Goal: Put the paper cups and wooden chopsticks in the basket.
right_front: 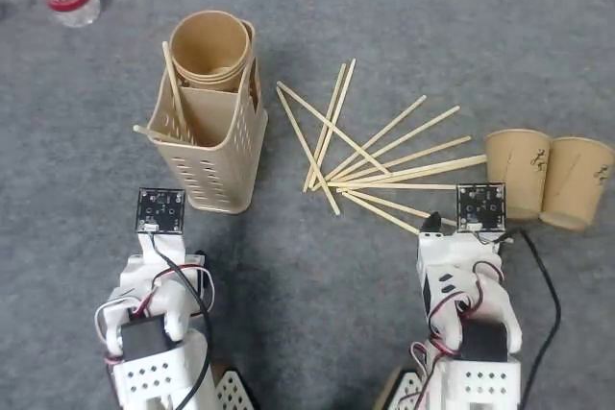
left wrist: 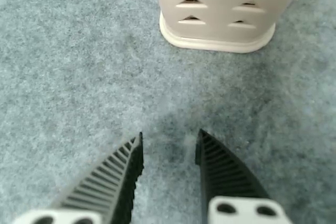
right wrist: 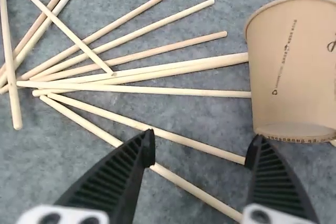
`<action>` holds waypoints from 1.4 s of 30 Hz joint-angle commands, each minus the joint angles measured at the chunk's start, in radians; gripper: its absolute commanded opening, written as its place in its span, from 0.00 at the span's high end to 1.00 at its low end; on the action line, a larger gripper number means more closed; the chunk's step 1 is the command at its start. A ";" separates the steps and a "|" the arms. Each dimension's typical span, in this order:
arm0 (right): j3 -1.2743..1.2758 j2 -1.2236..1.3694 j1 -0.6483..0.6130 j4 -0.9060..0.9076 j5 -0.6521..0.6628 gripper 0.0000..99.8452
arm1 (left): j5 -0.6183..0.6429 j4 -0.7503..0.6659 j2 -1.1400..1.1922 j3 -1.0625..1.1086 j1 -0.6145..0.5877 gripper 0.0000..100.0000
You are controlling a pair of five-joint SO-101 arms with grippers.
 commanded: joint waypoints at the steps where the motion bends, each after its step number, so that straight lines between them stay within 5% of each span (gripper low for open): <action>1: -0.018 -0.010 0.008 0.004 0.012 0.72 | -0.012 0.008 -0.009 -0.031 -0.048 0.84; 10: -0.005 -0.010 0.004 0.005 0.014 0.72 | -0.008 0.009 -0.009 -0.338 -0.333 0.84; 20: -0.002 -0.010 0.008 0.004 0.014 0.72 | 0.233 0.008 -0.011 -0.733 -0.338 0.84; 29: -0.002 -0.010 0.008 0.004 0.014 0.72 | 0.273 0.037 -0.012 -0.974 0.087 0.84; 35: 0.000 -0.010 0.010 0.004 0.014 0.72 | 0.272 0.183 -0.075 -1.121 0.178 0.84; 38: 0.000 -0.010 0.010 0.004 0.014 0.72 | 0.173 0.265 -0.069 -1.153 0.209 0.81; 42: 0.000 -0.010 0.010 0.004 0.014 0.72 | 0.074 0.149 -0.071 -1.138 0.207 0.75</action>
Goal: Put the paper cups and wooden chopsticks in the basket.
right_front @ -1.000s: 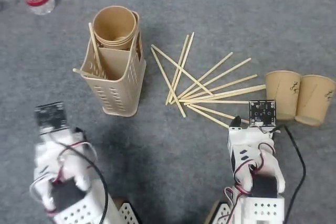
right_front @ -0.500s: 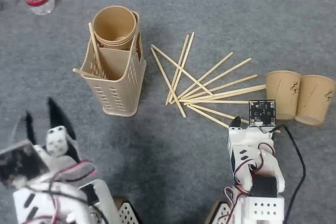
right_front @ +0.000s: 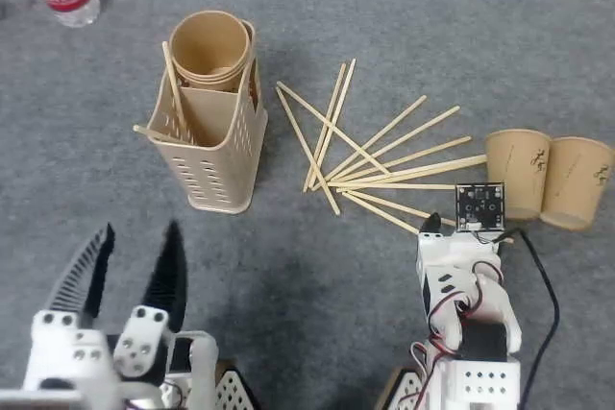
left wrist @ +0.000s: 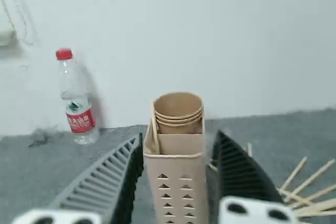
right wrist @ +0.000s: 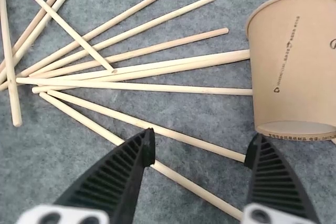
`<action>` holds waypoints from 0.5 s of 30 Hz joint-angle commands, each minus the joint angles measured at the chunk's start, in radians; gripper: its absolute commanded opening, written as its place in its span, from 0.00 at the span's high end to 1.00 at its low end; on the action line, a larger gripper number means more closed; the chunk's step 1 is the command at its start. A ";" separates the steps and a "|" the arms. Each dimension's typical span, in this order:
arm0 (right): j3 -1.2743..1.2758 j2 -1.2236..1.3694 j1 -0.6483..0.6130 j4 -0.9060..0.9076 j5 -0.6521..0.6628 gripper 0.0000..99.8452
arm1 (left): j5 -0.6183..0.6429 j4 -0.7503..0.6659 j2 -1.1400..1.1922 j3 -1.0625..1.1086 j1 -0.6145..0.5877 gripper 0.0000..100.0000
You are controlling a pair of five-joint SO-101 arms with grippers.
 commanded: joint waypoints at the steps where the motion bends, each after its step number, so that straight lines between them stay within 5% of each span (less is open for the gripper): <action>1: -0.005 -0.010 0.010 0.002 0.014 0.72 | 0.009 -0.115 -0.009 -0.004 -0.034 0.76; 8: -0.005 -0.010 0.010 0.002 0.014 0.72 | 0.494 -0.382 -0.008 0.047 -0.107 0.76; 12: -0.005 -0.010 0.008 0.002 0.014 0.72 | 0.534 -0.468 0.006 0.119 -0.092 0.77; 15: -0.003 -0.010 0.007 0.002 0.014 0.72 | 0.446 -0.437 0.087 0.079 0.037 0.79</action>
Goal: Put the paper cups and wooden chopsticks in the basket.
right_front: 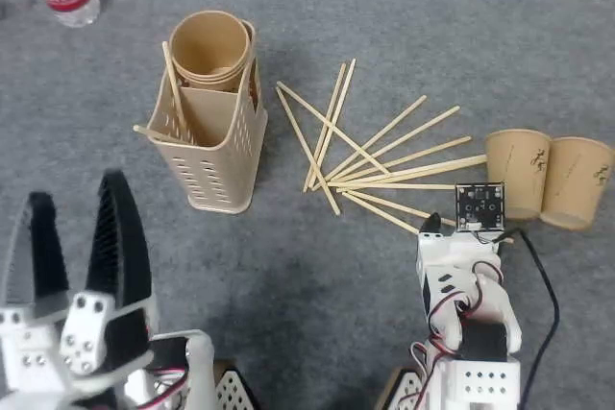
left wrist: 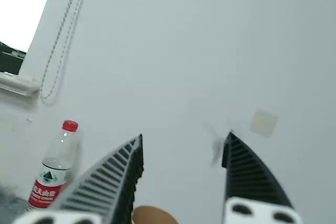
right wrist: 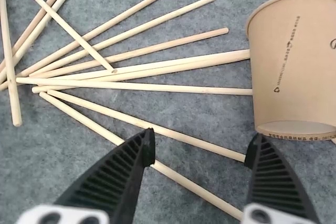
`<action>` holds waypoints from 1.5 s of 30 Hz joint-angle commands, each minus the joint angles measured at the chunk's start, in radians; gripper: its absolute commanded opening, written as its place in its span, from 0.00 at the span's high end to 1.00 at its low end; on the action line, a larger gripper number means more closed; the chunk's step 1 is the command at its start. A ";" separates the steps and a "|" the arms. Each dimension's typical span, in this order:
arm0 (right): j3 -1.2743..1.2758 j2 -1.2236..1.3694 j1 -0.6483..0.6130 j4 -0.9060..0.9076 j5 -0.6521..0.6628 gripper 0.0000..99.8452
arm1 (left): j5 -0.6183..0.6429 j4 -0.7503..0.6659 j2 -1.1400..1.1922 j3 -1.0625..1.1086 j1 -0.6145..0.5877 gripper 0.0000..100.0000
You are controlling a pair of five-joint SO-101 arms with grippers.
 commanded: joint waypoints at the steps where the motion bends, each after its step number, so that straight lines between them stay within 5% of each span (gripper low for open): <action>1: -0.003 -0.010 0.005 0.001 0.014 0.72 | -0.097 -0.002 0.127 -0.056 0.161 0.80; 10: -0.003 -0.010 0.007 -0.004 0.014 0.72 | -0.140 0.226 0.704 -0.438 0.450 0.82; 22: -0.003 -0.010 0.008 -0.001 0.014 0.72 | 0.049 0.476 1.235 -0.607 0.674 0.76; 29: -0.003 -0.010 0.008 0.002 0.014 0.72 | 0.109 0.388 1.521 -0.610 0.666 0.75; 33: -0.003 -0.010 0.008 0.002 0.014 0.72 | 0.241 0.239 1.657 -0.613 0.646 0.75; 40: -0.003 -0.010 0.008 0.002 0.014 0.72 | 0.276 -0.025 1.861 -0.621 0.612 0.75; 45: -0.003 -0.010 0.008 0.002 0.014 0.72 | 0.393 -0.021 2.048 -0.727 0.539 0.75</action>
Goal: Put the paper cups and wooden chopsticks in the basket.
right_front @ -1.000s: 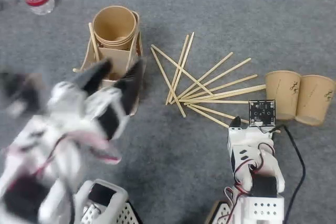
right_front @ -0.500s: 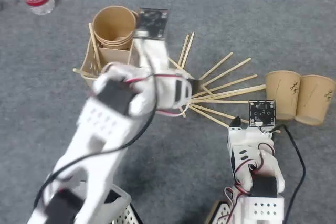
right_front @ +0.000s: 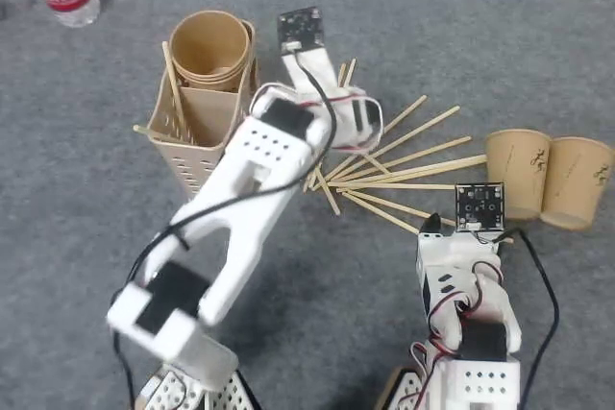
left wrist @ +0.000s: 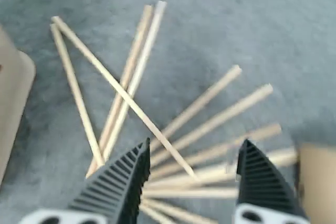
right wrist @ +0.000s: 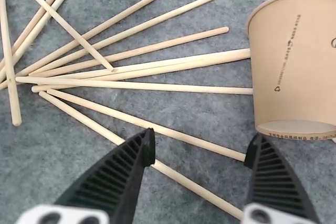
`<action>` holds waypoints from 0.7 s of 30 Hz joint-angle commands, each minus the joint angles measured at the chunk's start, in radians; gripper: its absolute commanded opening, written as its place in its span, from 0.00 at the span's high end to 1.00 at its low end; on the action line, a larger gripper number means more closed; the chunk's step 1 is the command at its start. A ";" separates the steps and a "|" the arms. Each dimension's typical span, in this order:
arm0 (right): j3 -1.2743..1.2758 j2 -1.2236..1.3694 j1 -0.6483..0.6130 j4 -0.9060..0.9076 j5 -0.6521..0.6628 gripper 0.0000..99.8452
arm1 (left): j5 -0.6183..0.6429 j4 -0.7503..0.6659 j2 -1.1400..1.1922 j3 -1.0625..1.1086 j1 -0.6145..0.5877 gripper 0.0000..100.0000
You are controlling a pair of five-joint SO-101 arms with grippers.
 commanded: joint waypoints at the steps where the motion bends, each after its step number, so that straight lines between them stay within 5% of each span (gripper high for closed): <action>1: -0.006 -0.010 0.008 0.002 0.014 0.72 | 0.078 0.005 0.110 -0.124 -0.046 0.75; 9: -0.006 -0.010 0.008 -0.001 0.014 0.72 | 0.201 0.180 0.379 -0.349 -0.058 0.75; 21: 0.002 -0.010 0.008 -0.005 0.014 0.72 | 0.222 0.190 0.671 -0.656 -0.083 0.81</action>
